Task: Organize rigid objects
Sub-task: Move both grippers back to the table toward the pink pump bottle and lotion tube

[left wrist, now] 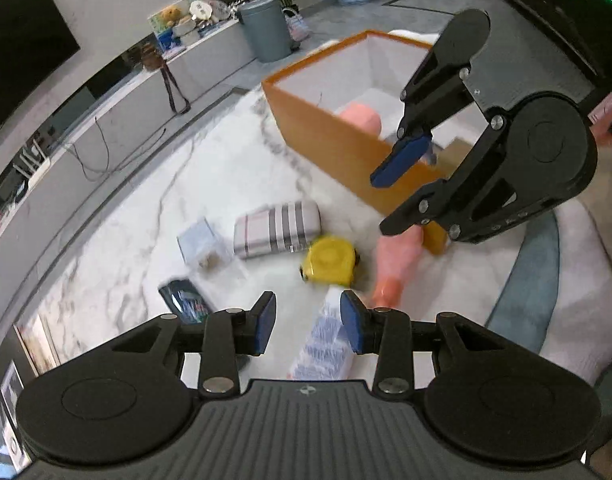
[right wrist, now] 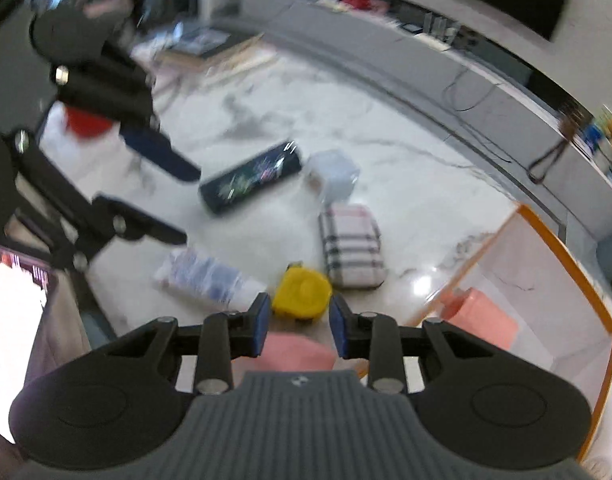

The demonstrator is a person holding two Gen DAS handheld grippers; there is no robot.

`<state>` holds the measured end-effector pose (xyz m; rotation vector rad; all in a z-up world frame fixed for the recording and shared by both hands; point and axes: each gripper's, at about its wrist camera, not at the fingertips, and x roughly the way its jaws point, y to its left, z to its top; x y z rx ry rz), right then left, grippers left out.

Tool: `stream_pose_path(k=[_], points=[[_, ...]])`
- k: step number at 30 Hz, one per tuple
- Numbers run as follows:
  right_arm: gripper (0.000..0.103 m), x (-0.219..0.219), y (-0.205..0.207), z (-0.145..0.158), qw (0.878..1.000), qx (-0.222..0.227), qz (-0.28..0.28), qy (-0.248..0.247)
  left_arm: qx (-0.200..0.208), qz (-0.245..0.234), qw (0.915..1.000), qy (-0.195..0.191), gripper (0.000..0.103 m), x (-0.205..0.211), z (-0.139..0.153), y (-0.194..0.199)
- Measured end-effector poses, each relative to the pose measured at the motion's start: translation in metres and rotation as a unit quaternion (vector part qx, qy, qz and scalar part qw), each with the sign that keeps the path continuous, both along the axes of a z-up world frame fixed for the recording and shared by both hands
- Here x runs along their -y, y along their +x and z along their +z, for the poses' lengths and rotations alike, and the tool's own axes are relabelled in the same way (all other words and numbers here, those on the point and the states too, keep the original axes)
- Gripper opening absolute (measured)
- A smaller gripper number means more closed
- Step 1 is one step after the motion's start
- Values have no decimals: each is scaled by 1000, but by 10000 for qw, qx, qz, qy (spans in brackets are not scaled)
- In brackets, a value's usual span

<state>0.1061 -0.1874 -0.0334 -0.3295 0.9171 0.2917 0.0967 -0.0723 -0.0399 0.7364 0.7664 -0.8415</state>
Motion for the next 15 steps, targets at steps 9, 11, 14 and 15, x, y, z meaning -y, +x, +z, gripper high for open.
stream_pose_path(k=[9,11,14,15], points=[[31,-24,12,-34,9881,-910,905,-850,-335,-304,9989,98,54,-19,-35,-5],[31,-29,15,-39,9827,-1040,1121,-1046,-407,-391,9983,150,57,-17,-44,-1],[32,-37,22,-46,9749,-1236,1385,-1226,-530,-555,9967,272,66,-10,-57,5],[33,-39,25,-49,9725,-1314,1452,-1261,-546,-612,9960,344,67,-8,-62,7]])
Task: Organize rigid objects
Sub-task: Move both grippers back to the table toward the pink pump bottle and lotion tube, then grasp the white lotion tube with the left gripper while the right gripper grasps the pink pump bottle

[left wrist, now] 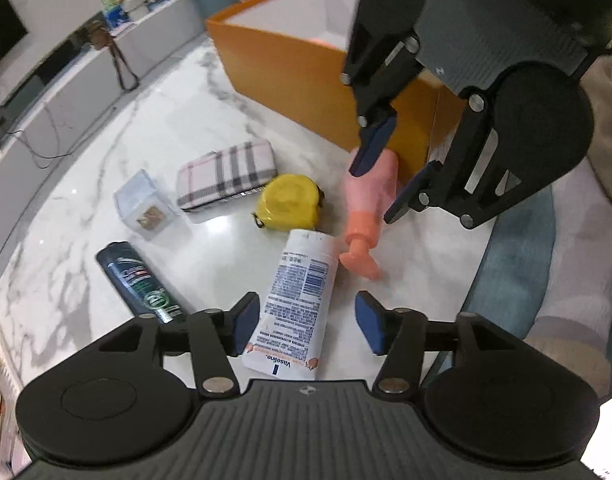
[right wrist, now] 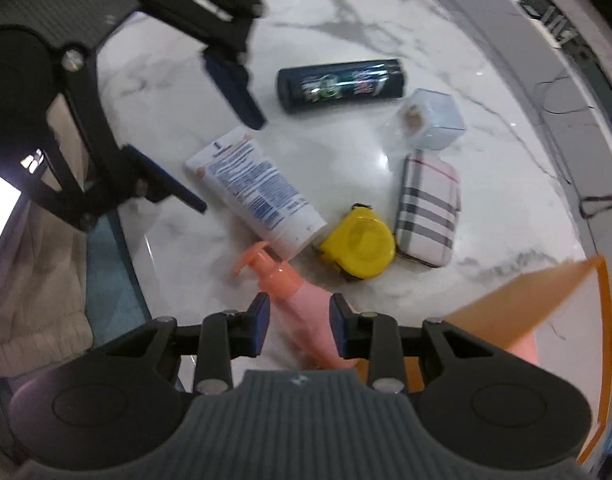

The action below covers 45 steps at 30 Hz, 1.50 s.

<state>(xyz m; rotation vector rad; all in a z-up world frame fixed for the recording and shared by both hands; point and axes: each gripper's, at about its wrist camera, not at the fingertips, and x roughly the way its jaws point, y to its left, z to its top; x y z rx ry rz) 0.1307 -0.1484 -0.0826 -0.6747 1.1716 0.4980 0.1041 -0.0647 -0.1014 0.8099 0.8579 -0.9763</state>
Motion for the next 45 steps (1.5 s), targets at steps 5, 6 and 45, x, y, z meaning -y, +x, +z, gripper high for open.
stream_pose_path(k=[5,6,45], points=[[41,-10,10,-13,9987,-274,401,-169,-196,-48,9997,133,70,7,-22,16],[42,-12,12,-15,9984,-287,438,-195,-242,-25,9996,130,70,7,-25,19],[29,-6,52,-35,9956,3,-506,783,-604,1009,9930,118,51,-21,-28,31]])
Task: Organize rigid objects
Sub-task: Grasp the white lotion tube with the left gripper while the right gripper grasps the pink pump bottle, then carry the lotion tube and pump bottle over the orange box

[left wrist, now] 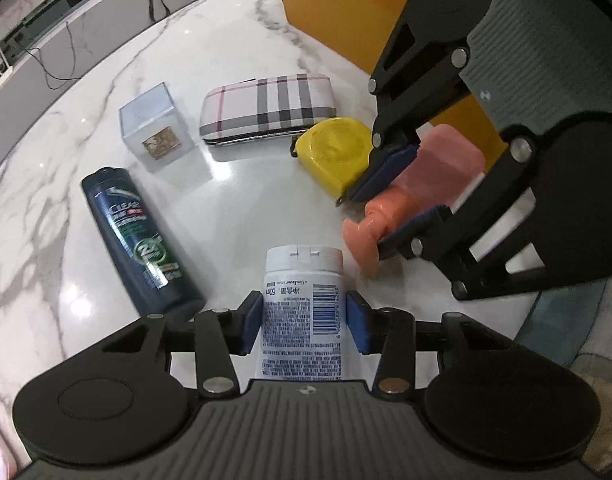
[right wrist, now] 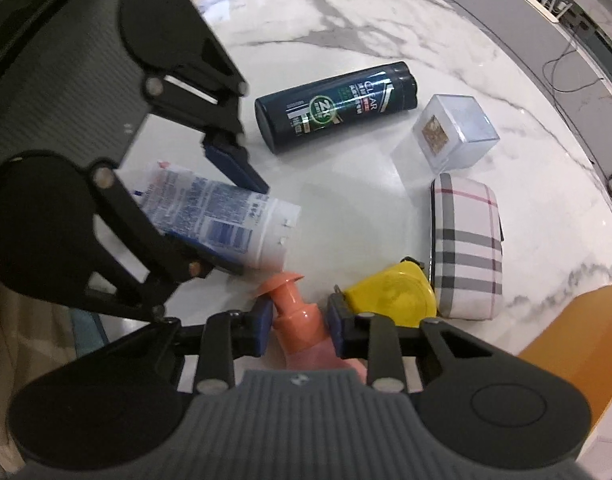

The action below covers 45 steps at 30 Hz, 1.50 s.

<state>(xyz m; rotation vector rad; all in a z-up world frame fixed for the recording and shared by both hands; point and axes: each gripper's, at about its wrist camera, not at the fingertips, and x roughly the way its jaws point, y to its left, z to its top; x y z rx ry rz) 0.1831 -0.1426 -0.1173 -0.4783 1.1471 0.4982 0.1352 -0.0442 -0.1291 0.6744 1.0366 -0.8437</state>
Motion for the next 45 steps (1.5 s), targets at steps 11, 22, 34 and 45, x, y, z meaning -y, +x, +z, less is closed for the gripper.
stream_pose_path(k=[11,22,34,45], points=[[25,25,-31,42,9930,632,-900,438,445,464,9977,-194,1,-8,32,-20],[25,47,-79,50,9661,848,-1981,1422,399,816,9957,176,30,-18,56,-32],[25,43,-103,47,9351,1507,-2501,2010,-60,1372,9890,554,62,-42,20,-26],[47,40,-112,30,9466,1439,-2234,1824,-200,1289,9885,767,58,-33,-1,-23]])
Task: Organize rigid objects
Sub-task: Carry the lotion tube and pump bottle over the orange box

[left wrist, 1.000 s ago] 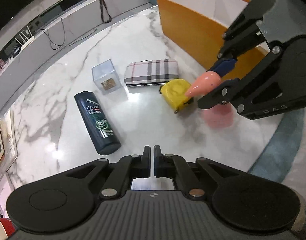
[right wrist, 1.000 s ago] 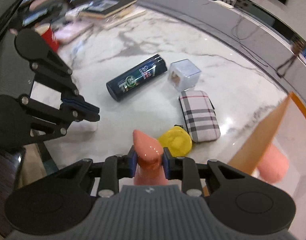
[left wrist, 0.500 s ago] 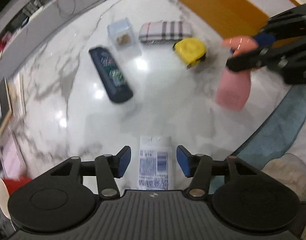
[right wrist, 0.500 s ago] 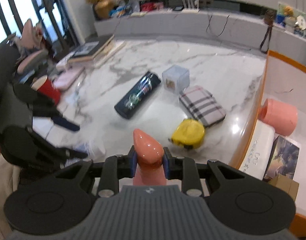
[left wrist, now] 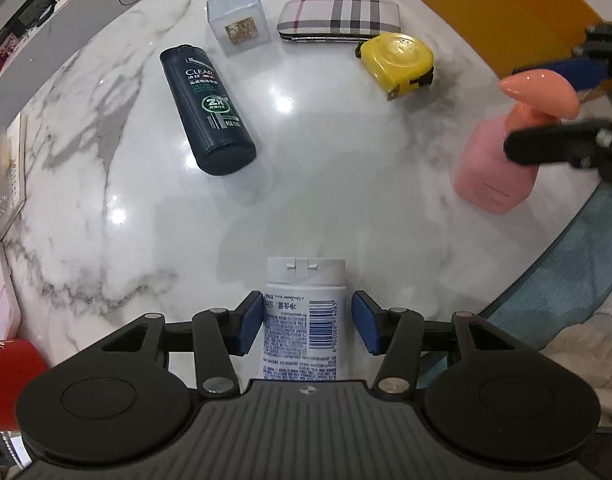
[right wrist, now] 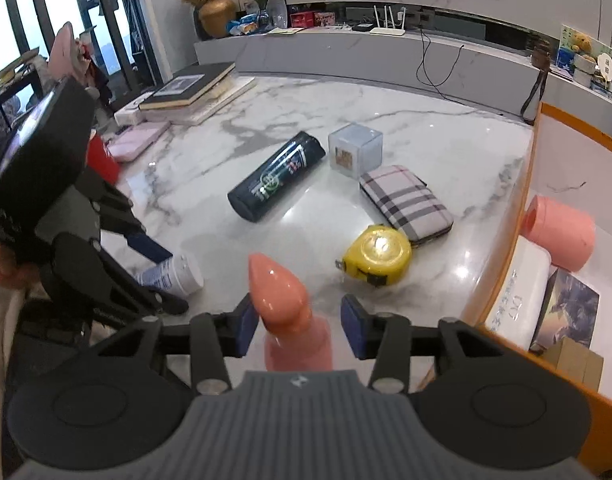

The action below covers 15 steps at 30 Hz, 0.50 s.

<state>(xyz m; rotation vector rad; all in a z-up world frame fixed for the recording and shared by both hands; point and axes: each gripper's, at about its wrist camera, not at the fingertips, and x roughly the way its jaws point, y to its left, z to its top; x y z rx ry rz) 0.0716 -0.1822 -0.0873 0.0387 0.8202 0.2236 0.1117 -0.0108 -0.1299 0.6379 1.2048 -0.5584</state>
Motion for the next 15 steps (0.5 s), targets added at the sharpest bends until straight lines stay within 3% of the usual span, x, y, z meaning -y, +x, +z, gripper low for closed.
stream_pose_path(k=[2,6,8,15], points=[[47,0,2,-6,9999,-113,-13,10,-32,39,10000,-72,51,-2,1,0],[46,-1,3,-11,9999,-161,12,17,25,2,10000,-79,50,0,0,-1],[35,-2,3,-10,9999,-121,40,-6,98,-37,9999,-117,50,1,2,-4],[32,-3,-3,-3,10000,-2,2,-37,566,-24,9974,-446,50,5,29,-12]])
